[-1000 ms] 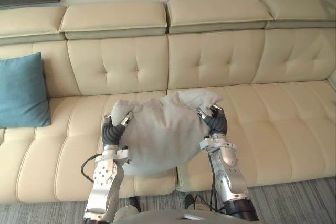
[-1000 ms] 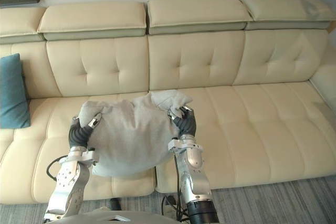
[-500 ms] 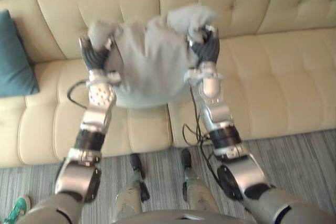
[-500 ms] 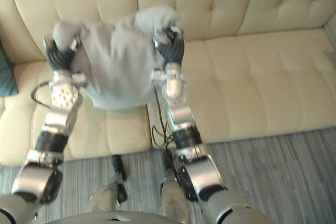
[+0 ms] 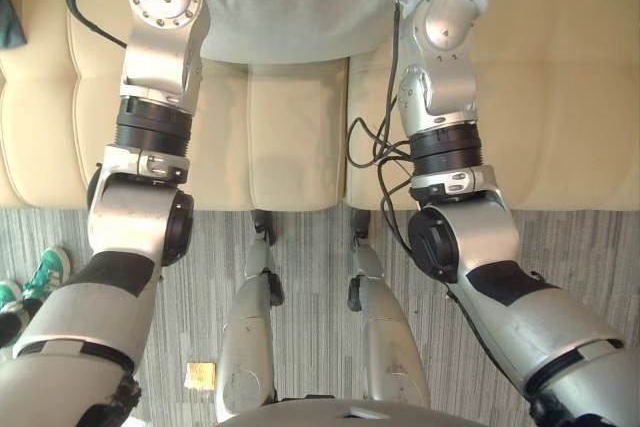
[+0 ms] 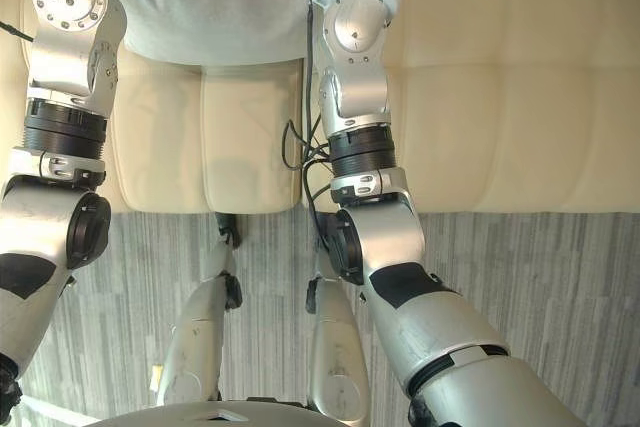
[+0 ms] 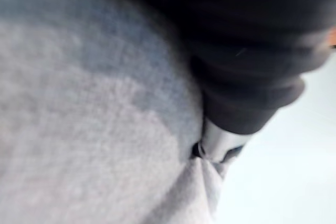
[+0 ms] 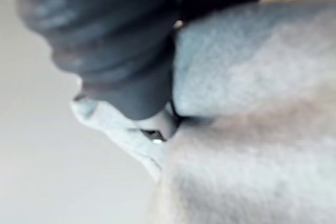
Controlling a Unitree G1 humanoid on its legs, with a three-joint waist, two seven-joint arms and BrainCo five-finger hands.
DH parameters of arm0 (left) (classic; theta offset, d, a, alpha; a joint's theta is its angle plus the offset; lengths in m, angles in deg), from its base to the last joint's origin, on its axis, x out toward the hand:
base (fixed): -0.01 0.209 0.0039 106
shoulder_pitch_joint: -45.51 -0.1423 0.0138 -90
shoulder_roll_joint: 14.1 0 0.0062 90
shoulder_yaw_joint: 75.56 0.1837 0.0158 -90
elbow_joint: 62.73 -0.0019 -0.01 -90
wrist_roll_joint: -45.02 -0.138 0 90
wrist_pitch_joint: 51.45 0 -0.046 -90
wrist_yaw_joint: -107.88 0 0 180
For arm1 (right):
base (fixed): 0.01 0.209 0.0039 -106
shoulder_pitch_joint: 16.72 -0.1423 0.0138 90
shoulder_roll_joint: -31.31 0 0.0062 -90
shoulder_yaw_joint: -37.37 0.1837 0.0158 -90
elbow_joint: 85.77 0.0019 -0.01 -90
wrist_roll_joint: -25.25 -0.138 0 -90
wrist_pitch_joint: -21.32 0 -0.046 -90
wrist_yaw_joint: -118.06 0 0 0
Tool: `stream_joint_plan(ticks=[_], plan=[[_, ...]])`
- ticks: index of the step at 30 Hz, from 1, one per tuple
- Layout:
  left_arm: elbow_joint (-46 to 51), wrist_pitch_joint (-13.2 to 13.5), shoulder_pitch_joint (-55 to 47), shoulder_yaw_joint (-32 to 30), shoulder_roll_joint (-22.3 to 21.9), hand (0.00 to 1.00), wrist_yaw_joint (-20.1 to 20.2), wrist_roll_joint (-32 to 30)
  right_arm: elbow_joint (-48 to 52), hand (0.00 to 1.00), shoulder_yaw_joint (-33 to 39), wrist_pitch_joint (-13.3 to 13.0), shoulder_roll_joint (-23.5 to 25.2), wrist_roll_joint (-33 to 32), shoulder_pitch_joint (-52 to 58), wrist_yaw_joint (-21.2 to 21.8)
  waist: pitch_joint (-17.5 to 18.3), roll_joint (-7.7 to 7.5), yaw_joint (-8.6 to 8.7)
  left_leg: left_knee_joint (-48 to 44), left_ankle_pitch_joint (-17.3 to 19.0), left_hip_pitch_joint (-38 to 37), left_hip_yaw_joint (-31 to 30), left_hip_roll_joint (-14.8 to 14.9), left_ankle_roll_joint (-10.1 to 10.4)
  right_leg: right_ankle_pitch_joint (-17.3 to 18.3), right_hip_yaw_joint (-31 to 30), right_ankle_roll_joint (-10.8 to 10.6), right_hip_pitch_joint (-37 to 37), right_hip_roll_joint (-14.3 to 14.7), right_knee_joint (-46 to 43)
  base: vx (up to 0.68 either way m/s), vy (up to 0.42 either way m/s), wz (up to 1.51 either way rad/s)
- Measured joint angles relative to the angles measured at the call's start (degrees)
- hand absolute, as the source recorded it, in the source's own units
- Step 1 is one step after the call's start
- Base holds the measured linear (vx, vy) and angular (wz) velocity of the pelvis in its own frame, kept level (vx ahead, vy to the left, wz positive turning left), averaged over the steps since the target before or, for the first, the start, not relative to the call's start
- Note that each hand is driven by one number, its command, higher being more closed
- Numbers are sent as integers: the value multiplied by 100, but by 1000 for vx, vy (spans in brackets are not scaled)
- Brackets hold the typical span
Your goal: Pick up cushions and gather them together orderly.
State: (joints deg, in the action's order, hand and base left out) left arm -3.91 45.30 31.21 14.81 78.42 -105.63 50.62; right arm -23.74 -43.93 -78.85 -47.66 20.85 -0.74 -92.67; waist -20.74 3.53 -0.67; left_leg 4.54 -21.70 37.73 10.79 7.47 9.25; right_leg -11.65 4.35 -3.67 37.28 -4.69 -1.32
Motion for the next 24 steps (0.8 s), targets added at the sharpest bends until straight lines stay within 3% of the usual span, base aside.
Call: stream_joint_plan(ticks=[3,4,5,8,9,10,12,14,15,17,20,24], plan=[[40,4,45,-101,-203,100,-7,110,101,100,54,2,-17,2,-73,-11,-120,9,-27,0,-57,124,-2,27,-25,357,109,44,351,-7,-638,-5,91,13],[60,6,77,-116,-229,100,-5,111,180,0,54,6,-21,3,-67,-20,-120,9,-30,0,-56,164,-2,28,-25,425,118,54,449,-17,-773,-18,118,20],[118,10,154,-155,-283,0,-4,140,350,0,55,16,-46,10,-69,-52,-120,9,-41,0,-56,251,-1,17,-25,557,123,59,649,-54,-1061,-28,134,18],[142,28,231,-219,-321,0,-2,334,611,0,68,35,-109,23,-61,-88,-120,9,-47,1,-16,423,20,-43,18,772,112,45,1056,-163,-1599,-41,97,14],[144,47,228,-266,-341,0,-3,379,689,0,67,36,-116,25,-60,-106,-120,9,-63,3,307,441,37,-32,68,825,108,35,1167,-169,-1740,-76,79,9],[170,73,228,-265,-340,0,11,437,814,0,60,36,-157,32,-59,-107,-120,9,-44,6,555,515,209,-41,-150,836,102,31,1272,-227,-1811,-93,78,13],[189,75,222,-244,-353,0,46,436,926,0,42,41,-254,50,-50,-108,-123,-2,-27,-6,1024,553,589,-85,57,723,102,32,1278,-404,-1623,-64,41,33],[275,79,140,-338,-273,0,77,436,964,0,-44,79,-294,196,-47,-105,-129,29,-85,-4,605,404,847,-48,-215,676,12,-36,1302,-370,-1539,-11,-31,-12],[326,77,130,-380,-182,0,116,435,963,0,-86,107,-327,230,-32,-105,-133,32,-34,-3,412,420,843,-47,-421,678,-27,-44,1317,-356,-1570,17,-61,-24],[296,76,128,-356,-96,0,256,434,954,0,-118,168,-549,231,-34,-104,-133,32,29,-5,327,422,842,-94,-516,683,-7,-58,1305,-418,-1585,8,-42,5],[132,77,129,-357,357,0,493,454,869,0,-144,166,-913,110,-89,-53,-133,32,43,-6,304,416,839,-84,-502,706,15,-75,1304,-416,-1599,-7,-61,1],[23,85,128,-355,837,0,774,599,425,0,-199,164,-1518,-621,-135,214,-133,32,61,-5,189,409,774,-49,-348,751,125,-9,1292,-411,-1681,-32,-100,6]])
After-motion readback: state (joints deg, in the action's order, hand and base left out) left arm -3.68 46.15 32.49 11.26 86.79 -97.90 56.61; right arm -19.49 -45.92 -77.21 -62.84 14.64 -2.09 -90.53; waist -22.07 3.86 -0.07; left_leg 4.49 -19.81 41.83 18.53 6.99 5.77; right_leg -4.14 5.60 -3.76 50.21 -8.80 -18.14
